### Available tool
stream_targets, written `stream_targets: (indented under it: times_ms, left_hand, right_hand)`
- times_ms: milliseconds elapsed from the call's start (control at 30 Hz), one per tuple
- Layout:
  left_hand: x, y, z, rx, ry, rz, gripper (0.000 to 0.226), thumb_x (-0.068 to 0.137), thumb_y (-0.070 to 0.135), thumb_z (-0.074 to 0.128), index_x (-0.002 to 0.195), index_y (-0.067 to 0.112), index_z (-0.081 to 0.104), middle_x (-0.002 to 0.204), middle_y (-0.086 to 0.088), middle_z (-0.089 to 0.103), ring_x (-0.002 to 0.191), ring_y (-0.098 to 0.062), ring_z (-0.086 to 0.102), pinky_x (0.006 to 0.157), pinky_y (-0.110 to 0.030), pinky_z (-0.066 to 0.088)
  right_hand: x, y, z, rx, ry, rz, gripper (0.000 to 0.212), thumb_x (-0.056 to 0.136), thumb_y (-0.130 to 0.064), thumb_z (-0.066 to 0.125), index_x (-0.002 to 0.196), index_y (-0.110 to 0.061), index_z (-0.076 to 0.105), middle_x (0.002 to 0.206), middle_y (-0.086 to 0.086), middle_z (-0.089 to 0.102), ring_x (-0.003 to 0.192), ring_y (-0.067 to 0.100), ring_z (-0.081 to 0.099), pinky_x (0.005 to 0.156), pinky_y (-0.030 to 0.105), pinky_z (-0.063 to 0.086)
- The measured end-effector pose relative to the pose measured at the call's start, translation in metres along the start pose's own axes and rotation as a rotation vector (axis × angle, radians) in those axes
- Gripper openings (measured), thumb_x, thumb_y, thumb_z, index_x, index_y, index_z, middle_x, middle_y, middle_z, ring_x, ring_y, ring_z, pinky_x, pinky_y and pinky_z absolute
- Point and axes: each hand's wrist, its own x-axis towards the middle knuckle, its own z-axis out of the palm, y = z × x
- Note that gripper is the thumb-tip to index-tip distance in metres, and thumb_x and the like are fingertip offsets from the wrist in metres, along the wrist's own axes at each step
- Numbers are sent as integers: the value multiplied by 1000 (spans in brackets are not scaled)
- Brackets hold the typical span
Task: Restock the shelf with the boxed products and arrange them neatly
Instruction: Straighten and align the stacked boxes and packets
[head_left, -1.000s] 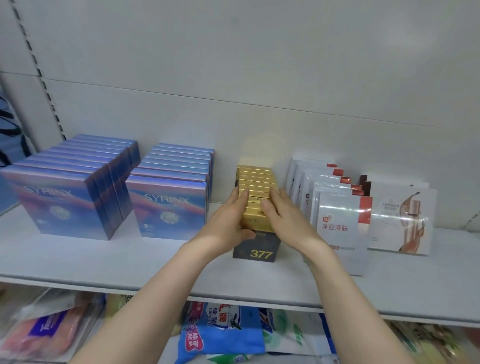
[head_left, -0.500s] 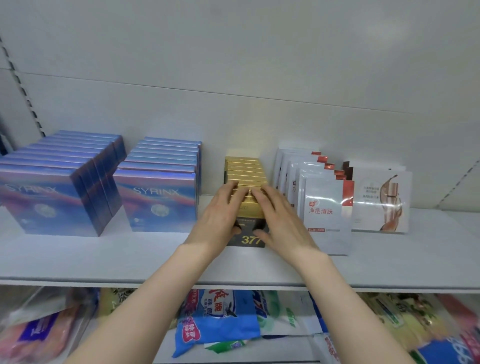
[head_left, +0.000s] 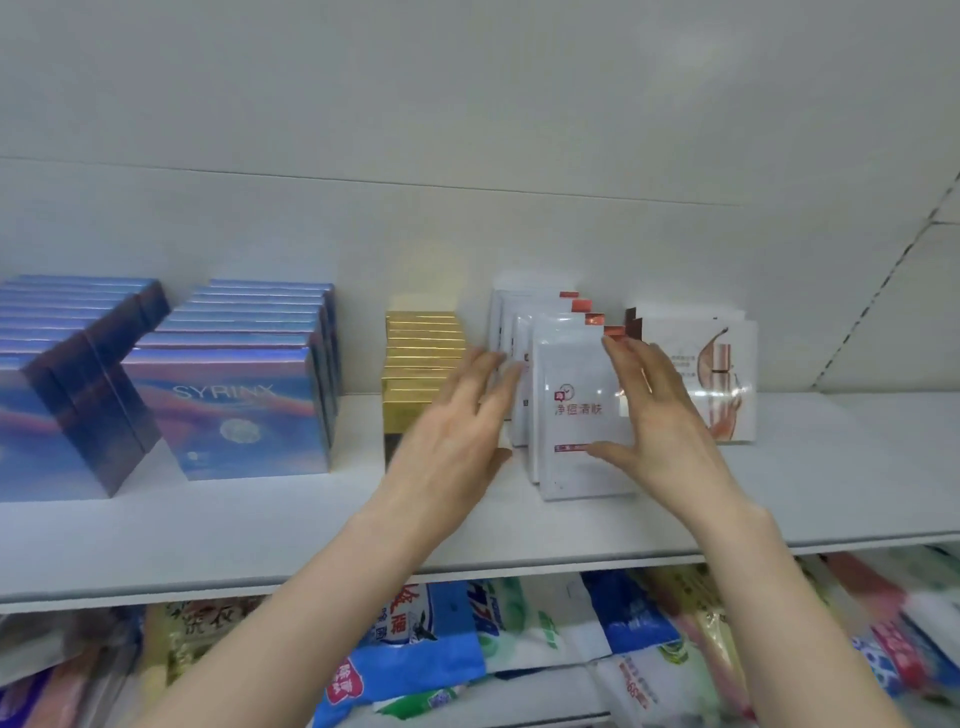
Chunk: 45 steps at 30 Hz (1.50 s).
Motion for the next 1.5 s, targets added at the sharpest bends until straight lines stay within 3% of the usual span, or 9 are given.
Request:
stream_targets:
  times_ms: [233,400,533,700,800,967,1100,1300,1500]
  left_hand:
    - [56,58,73,160,-178,-115,123,80,38,73,144,6,-27,155,-21,-24,143,-40,-20,121,-44,2]
    - [73,59,85,254,-66,-203,114,63,11,84,149,-3,12,152,-36,11,142,-48,19,111,-47,34]
    - [97,46,85,269,65,-284,90,53,4,87,132,-2,44,132,-29,43,130,-46,43,98,-45,47]
    - [112,40,74,206,-13,-255,87,51,17,90,123,4,44,128,-19,49,126,-36,47,100,-39,46]
    - [116,36,72,231,-61,-246,97,51,24,91,133,4,42,135,-21,46,134,-41,39,105,-42,41]
    - [122,32,69,202,-61,-208,95,44,25,93,127,5,52,126,-13,56,125,-35,49,106,-38,40]
    - [116,32,66,113,-22,-206,88,52,22,90,129,10,50,130,-6,54,126,-26,48,101,-31,46]
    - [112,32,65,83,15,-196,91,51,20,91,131,9,51,130,-7,55,127,-26,49,103,-32,44]
    - [116,30,70,87,0,-202,94,52,21,92,134,5,49,133,-9,54,131,-30,45,110,-33,34]
  right_hand:
    - [35,53,10,-11,-217,-151,135,70,-37,86,150,-36,-23,160,-8,-27,149,15,-19,116,33,21]
    - [58,61,39,7,-25,-259,142,58,-32,92,153,-28,-13,160,13,-3,149,32,7,105,40,45]
    - [81,56,64,-28,138,-280,134,43,-36,98,150,-15,21,142,22,28,130,40,32,104,47,42]
    - [104,63,44,142,316,-352,60,82,-55,66,125,-14,56,130,10,48,119,29,47,99,42,42]
    - [136,60,23,204,150,-284,47,99,-49,37,125,-19,60,137,3,50,125,25,45,103,43,40]
    - [198,33,13,200,-171,-488,46,104,-36,26,113,-18,67,121,-2,64,117,24,54,103,34,36]
    - [220,10,21,67,-369,-554,44,107,-37,22,131,-31,58,143,-6,48,124,20,37,110,29,25]
    - [222,18,24,-5,-360,-509,45,105,-41,20,121,-32,62,136,-7,50,112,16,38,104,34,34]
    - [218,22,24,109,-364,-472,49,106,-38,18,140,-25,50,139,1,52,125,23,44,108,36,31]
